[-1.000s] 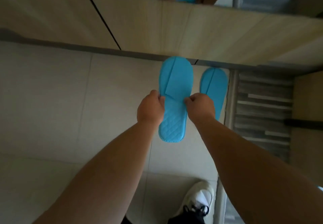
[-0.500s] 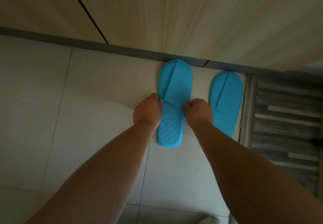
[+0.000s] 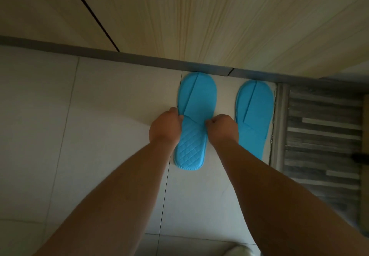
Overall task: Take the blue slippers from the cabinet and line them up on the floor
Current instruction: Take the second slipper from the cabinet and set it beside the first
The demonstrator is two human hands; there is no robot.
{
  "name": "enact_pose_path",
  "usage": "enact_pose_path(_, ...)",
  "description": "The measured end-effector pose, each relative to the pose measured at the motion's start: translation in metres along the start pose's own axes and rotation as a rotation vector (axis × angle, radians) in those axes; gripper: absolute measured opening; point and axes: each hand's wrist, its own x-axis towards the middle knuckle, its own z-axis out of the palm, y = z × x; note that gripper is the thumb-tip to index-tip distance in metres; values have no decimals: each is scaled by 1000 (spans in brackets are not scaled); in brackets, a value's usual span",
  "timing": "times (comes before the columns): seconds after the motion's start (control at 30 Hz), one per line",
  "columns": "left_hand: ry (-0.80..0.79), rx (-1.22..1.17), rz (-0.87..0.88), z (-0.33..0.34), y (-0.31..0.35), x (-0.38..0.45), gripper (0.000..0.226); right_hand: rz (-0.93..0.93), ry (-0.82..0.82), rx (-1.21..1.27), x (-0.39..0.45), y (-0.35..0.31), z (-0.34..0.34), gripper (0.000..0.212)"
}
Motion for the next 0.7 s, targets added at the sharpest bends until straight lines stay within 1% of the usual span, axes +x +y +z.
enact_pose_path(0.17,-21,4,-10,-2,0,2,31,-8,19,-50,0,-4,-3,18)
enact_pose_path(0.33,-73,23,-12,-9,2,3,31,10,-2,-64,-5,-9,-4,15)
enact_pose_path(0.5,-112,11,-51,-32,7,-1,32,21,-46,-121,-24,-22,-23,21)
enact_pose_path(0.6,-96,133,28,-61,10,-22,36,-7,-23,-231,-48,-26,-43,34)
enact_pose_path(0.7,-126,326,138,-97,24,-61,39,-76,3,-323,-88,-28,-68,36)
